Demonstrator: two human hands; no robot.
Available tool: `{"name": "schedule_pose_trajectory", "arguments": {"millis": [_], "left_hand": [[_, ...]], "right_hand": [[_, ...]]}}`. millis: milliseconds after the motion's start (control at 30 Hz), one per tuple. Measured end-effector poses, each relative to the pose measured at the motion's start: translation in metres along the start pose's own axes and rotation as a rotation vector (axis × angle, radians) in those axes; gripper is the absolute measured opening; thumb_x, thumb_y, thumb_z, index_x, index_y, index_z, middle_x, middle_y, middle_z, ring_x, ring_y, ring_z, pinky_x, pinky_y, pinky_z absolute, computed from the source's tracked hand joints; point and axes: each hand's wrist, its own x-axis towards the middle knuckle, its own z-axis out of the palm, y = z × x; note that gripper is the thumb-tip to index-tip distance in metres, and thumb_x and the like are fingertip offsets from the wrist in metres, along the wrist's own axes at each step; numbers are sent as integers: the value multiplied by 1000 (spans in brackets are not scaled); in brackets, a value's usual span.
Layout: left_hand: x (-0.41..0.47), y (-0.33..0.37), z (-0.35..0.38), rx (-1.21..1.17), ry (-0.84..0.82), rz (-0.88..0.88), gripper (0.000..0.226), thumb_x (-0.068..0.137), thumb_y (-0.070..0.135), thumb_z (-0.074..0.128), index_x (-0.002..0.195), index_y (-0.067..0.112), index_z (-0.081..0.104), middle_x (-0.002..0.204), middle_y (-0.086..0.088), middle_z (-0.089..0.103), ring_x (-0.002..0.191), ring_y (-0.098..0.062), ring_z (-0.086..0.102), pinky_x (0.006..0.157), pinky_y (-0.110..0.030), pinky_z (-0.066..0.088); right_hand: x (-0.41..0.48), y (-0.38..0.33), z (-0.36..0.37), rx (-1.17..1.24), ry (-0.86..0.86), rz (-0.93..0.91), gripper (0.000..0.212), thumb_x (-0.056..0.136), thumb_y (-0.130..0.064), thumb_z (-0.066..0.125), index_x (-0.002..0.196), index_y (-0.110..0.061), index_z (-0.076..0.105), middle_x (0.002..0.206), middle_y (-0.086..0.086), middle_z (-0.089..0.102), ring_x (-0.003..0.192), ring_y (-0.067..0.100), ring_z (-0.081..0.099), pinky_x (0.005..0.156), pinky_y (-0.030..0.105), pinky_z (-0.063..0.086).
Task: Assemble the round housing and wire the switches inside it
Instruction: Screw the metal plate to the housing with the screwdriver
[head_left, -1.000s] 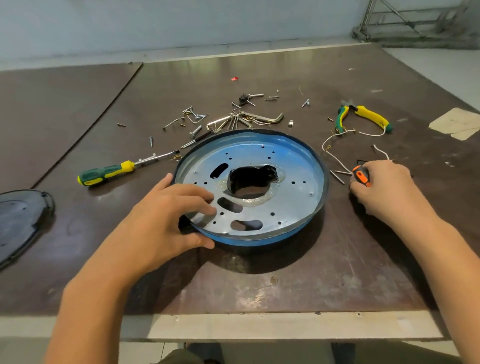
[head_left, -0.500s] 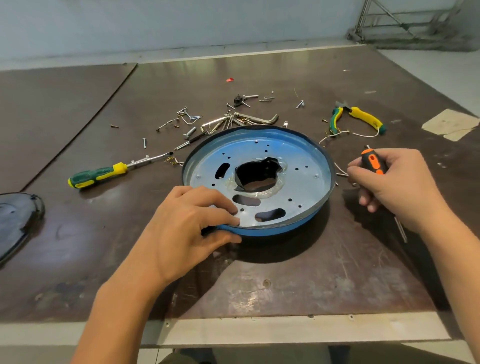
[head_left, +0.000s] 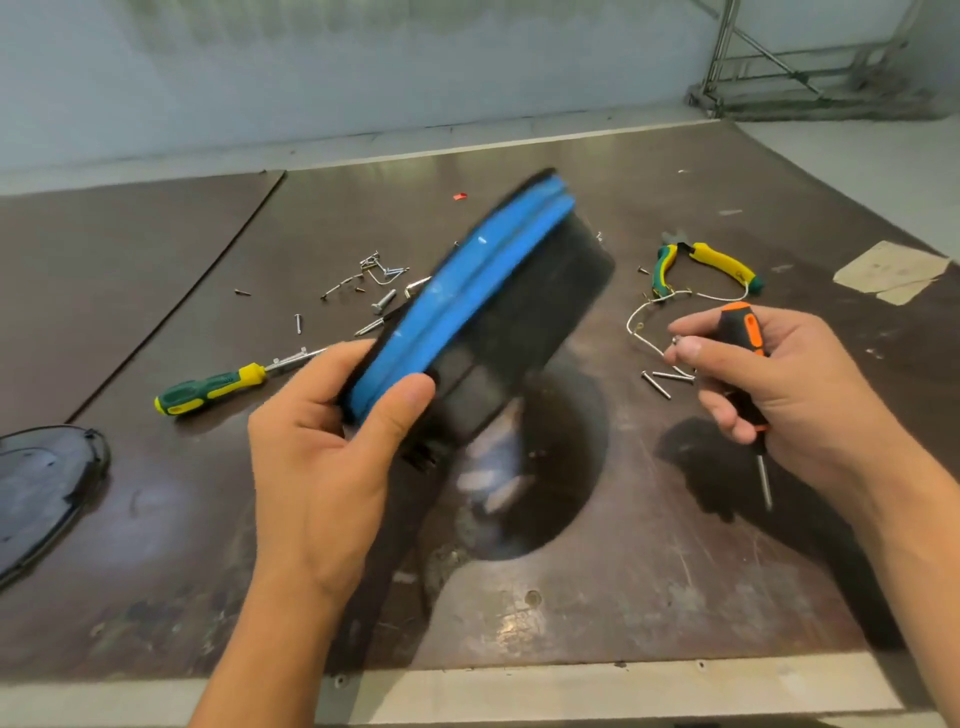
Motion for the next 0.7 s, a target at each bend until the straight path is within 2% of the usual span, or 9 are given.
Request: {"name": "schedule_pose_trajectory", "arguments": {"millis": [100,200,267,333,400,433,567,700], "left_hand": [[2,3,2,-241,139,-180,24,85,34,73,104,20,73,92,-2,73,82,-17,65,74,-35,60],[3,7,2,-333,158,-253,33,84,28,67,111,11,70,97,-6,75,85,-17,70,74,-30,59],[5,9,1,-379,178,-301,36,84,29,66,115,9,69,101,-7,74,87,-17,70,76,-33,59],[7,10,-1,-412,203,-378,35,84,33,64,113,14,71,105,-6,74,90,-17,69,86,-46,57],[9,10,-2,-451,219,-464,31,83,38,64,108,21,73,109,-5,73,98,-20,67,97,-62,48],[10,10,-2,-484,221,-496,30,82,39,65,105,22,73,110,-5,73,101,-22,68,99,-65,45],[10,9,0,-532,234,-515,25,83,39,64,101,24,75,106,-3,75,97,-21,71,97,-66,46],[10,8,0,-505,234,-498,23,89,37,62,104,26,74,106,-1,74,96,-19,71,98,-64,47]], "right_hand": [[-4,-5,13,20,-75,19,11,79,-24,73,85,-15,73,78,12,70,36,16,46,34,17,34],[-9,-7,25,-9,-135,39,14,81,-25,72,83,-12,71,82,15,70,37,19,49,34,19,36],[-11,-9,33,-26,-175,40,15,81,-26,73,85,-12,72,84,17,71,38,21,51,35,20,38],[-13,-9,39,-22,-195,32,15,81,-27,73,86,-12,72,85,18,71,39,22,53,35,21,40],[-15,-10,45,-22,-217,23,13,83,-24,72,89,-12,72,85,18,72,40,22,55,36,22,41],[-16,-10,49,-28,-234,18,10,85,-21,71,90,-12,72,85,18,71,42,23,57,36,23,42],[-21,-8,61,-59,-285,28,4,89,-15,69,90,-11,72,82,17,71,45,26,60,37,25,45],[-26,-13,71,-67,-307,32,8,87,-18,70,88,-11,71,77,15,70,45,26,59,37,28,46]]}}
